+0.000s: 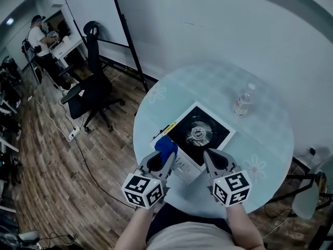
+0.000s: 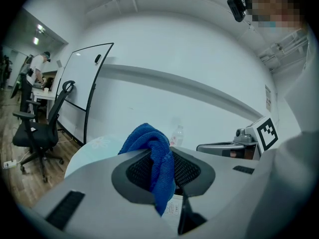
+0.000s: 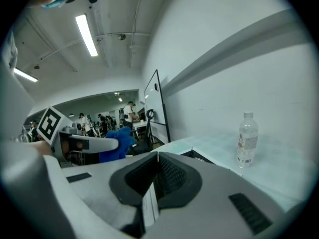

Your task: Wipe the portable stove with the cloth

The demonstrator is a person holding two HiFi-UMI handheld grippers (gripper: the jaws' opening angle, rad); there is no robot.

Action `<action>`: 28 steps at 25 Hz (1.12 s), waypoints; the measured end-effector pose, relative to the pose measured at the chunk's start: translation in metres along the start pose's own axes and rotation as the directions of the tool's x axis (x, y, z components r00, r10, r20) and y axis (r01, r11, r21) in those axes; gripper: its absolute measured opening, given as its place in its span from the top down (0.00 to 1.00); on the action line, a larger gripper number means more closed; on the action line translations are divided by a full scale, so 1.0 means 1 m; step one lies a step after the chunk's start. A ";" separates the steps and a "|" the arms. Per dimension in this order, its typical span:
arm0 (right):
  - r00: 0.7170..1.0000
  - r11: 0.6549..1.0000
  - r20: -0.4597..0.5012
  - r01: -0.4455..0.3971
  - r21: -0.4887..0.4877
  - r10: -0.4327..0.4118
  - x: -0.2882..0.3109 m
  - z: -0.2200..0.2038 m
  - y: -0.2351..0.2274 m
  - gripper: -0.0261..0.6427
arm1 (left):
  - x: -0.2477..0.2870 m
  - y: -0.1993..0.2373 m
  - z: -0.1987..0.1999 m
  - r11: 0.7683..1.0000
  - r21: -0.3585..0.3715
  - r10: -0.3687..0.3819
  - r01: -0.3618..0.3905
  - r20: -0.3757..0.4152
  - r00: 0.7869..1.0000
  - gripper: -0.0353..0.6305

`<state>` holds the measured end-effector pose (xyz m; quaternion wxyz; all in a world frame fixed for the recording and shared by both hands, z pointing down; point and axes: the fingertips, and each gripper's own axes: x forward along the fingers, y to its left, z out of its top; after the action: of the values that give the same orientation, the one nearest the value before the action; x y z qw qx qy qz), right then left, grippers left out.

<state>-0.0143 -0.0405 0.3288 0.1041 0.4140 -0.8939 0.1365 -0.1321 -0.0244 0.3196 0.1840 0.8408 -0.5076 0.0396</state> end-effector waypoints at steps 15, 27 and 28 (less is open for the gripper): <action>0.997 0.996 -0.048 0.056 0.066 -0.053 0.031 -0.015 0.010 0.93 | 0.002 0.046 -0.002 0.999 0.029 -0.029 0.031 -0.088 0.996 0.80; 0.996 0.997 -0.089 0.033 0.073 -0.027 0.060 -0.021 0.016 0.93 | 0.013 0.097 0.015 0.991 0.130 0.037 -0.021 -0.120 0.992 0.80; 0.995 0.997 -0.094 0.033 0.075 -0.026 0.063 -0.022 0.016 0.93 | 0.014 0.101 0.015 0.990 0.140 0.039 -0.021 -0.127 0.991 0.80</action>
<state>-0.0650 -0.0680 0.3653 0.1314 0.4242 -0.8760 0.1883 -0.2151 -0.0838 0.3367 0.1569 0.8395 -0.5033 0.1319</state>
